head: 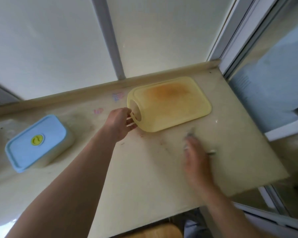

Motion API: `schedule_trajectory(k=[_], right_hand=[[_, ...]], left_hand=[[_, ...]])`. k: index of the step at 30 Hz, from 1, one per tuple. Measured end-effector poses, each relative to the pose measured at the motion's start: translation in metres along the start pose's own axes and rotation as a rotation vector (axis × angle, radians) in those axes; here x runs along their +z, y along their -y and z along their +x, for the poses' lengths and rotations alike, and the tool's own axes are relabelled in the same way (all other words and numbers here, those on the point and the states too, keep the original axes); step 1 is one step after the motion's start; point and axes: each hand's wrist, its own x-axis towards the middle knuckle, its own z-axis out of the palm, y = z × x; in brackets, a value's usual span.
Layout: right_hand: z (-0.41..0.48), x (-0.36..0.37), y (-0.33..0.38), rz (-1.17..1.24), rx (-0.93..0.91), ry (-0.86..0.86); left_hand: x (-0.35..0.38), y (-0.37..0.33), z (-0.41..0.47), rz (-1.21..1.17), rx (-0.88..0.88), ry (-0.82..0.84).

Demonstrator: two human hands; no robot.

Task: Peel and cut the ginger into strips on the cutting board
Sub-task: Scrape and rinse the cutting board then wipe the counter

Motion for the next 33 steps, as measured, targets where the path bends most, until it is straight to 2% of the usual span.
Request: schedule_trajectory(k=[3, 6, 8, 10, 12, 15, 20, 25, 28, 30, 32, 33], right_hand=[[-0.043, 0.067, 0.073, 0.028, -0.222, 0.126], [-0.094, 0.114, 0.143, 0.064, -0.460, 0.355], [-0.113, 0.129, 0.165, 0.084, -0.631, 0.500], [-0.105, 0.130, 0.163, 0.067, -0.706, 0.510], [-0.079, 0.120, 0.150, -0.005, -0.702, 0.409], [-0.022, 0.106, 0.129, -0.047, -0.571, 0.272], [0.050, 0.108, 0.125, -0.118, -0.377, 0.297], [0.089, 0.134, 0.169, -0.145, -0.224, 0.284], [0.070, 0.157, 0.207, -0.113, -0.267, 0.358], [0.034, 0.168, 0.228, -0.082, -0.354, 0.477], [-0.017, 0.166, 0.240, -0.093, -0.502, 0.573], [-0.045, 0.164, 0.240, -0.061, -0.596, 0.568]], left_hand=[[-0.011, -0.006, 0.002, -0.084, 0.026, 0.037], [-0.022, -0.011, 0.000, -0.133, 0.026, 0.091], [-0.029, -0.013, -0.002, -0.214, -0.002, 0.111], [-0.036, -0.014, -0.003, -0.253, -0.009, 0.118], [-0.048, -0.018, -0.005, -0.208, 0.026, 0.107], [-0.076, -0.026, -0.012, -0.066, 0.132, 0.037], [-0.135, -0.034, -0.037, 0.318, 0.413, -0.137], [-0.188, -0.034, -0.063, 0.859, 0.655, -0.358], [-0.212, -0.030, -0.073, 0.927, 0.649, -0.416], [-0.226, -0.027, -0.075, 0.923, 0.618, -0.460], [-0.236, -0.024, -0.074, 0.909, 0.603, -0.483], [-0.238, -0.022, -0.075, 0.905, 0.603, -0.485]])
